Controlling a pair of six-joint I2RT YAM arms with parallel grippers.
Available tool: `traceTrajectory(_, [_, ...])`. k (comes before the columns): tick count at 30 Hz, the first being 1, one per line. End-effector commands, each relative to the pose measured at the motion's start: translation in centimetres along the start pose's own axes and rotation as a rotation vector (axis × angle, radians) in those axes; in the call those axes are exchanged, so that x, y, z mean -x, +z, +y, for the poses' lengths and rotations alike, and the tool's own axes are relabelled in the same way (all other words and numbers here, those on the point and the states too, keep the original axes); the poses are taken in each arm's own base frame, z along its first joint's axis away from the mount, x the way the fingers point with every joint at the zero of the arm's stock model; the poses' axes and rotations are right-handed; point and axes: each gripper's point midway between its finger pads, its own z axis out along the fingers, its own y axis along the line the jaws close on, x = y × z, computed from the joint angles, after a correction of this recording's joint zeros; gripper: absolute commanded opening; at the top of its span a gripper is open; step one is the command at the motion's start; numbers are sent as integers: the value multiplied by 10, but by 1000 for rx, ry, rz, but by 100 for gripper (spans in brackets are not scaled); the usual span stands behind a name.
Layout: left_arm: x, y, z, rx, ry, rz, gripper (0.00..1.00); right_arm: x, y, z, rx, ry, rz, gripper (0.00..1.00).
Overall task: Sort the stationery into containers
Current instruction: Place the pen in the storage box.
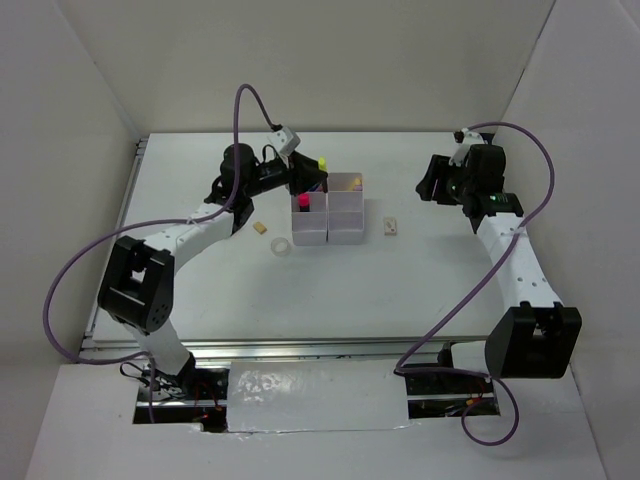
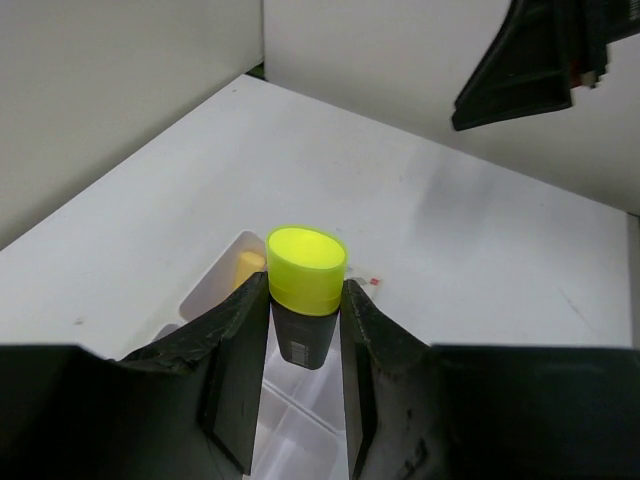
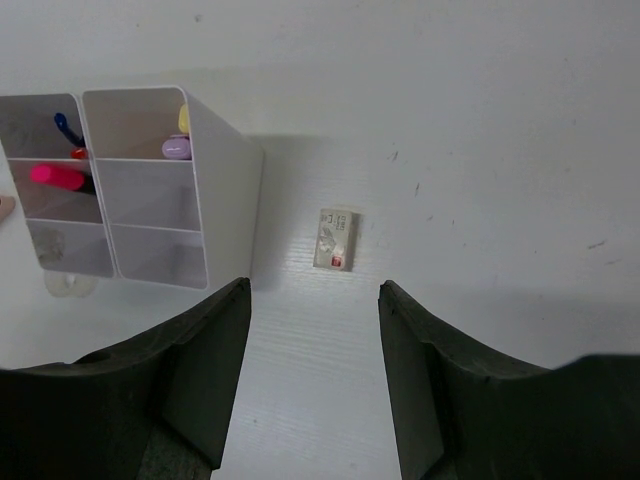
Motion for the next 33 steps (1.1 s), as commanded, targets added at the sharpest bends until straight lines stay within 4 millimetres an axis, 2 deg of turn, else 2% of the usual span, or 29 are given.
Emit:
traceTrajectory(1, [14, 1, 22, 44, 125, -56, 9, 4, 1, -2, 10, -13, -19, 61])
traceTrajectory(7, [-6, 3, 39, 70, 145, -15, 9, 1, 3, -6, 7, -5, -7, 61])
traceTrajectory(15, [-35, 6, 46, 66, 136, 38, 10, -1, 6, -12, -3, -5, 1, 61])
traceTrajectory(21, [-50, 8, 54, 79, 129, 61, 12, -4, 8, -15, -7, 2, 12, 61])
traceTrajectory(24, [-59, 10, 56, 78, 116, 76, 19, -6, 9, -17, -9, 3, 16, 61])
traceTrajectory(28, [-72, 11, 54, 66, 99, 99, 21, -8, 11, -18, -6, 8, 26, 61])
traceTrajectory(31, [-73, 13, 54, 70, 144, 95, 26, -6, 11, -19, -7, 11, 24, 61])
traceTrajectory(32, [-73, 12, 56, 78, 146, 94, 34, -5, 12, -19, -5, 12, 24, 61])
traceTrajectory(33, [-73, 13, 56, 79, 148, 93, 39, -5, 12, -18, -3, 12, 27, 61])
